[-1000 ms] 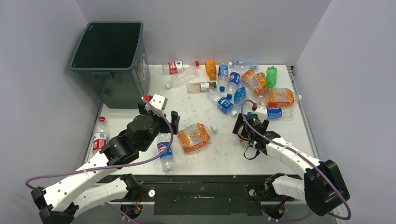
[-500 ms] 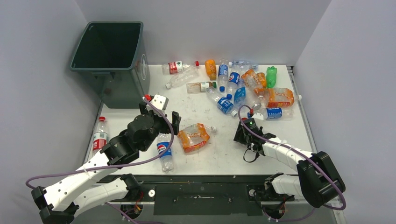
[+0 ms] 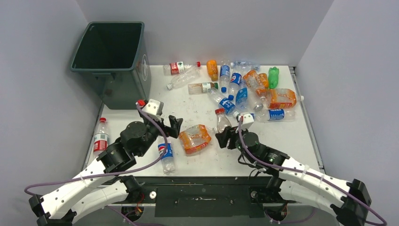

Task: Put the plastic bottles in the bin
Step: Pick up the plastic bottle at the center of the board.

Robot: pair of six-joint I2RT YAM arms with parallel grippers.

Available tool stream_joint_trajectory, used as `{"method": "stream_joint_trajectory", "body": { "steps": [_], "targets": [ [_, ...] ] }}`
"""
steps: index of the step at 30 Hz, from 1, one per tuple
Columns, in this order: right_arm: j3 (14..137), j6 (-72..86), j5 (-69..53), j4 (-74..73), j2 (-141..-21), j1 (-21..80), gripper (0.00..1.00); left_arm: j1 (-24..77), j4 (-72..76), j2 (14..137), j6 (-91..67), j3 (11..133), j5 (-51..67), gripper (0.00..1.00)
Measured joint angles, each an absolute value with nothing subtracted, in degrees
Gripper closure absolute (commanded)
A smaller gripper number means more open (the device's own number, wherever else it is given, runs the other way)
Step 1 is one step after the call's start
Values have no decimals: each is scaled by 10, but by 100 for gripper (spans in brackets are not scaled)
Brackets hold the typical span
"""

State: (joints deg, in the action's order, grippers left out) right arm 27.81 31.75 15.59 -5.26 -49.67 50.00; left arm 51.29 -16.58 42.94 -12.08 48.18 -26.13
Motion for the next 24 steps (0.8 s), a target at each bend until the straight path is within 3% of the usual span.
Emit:
{"method": "stream_joint_trajectory", "body": {
  "steps": [3,8,24],
  "targets": [
    [293,283,160,-6,-442,551,94,513,-100,392,-135,436,-236,4],
    [301,242,132,71,-425,562,95,497,-28,332,-201,416,-184,4],
    [271,229,-56,335,-446,582,95,489,49,502,-284,558,129,4]
  ]
}}
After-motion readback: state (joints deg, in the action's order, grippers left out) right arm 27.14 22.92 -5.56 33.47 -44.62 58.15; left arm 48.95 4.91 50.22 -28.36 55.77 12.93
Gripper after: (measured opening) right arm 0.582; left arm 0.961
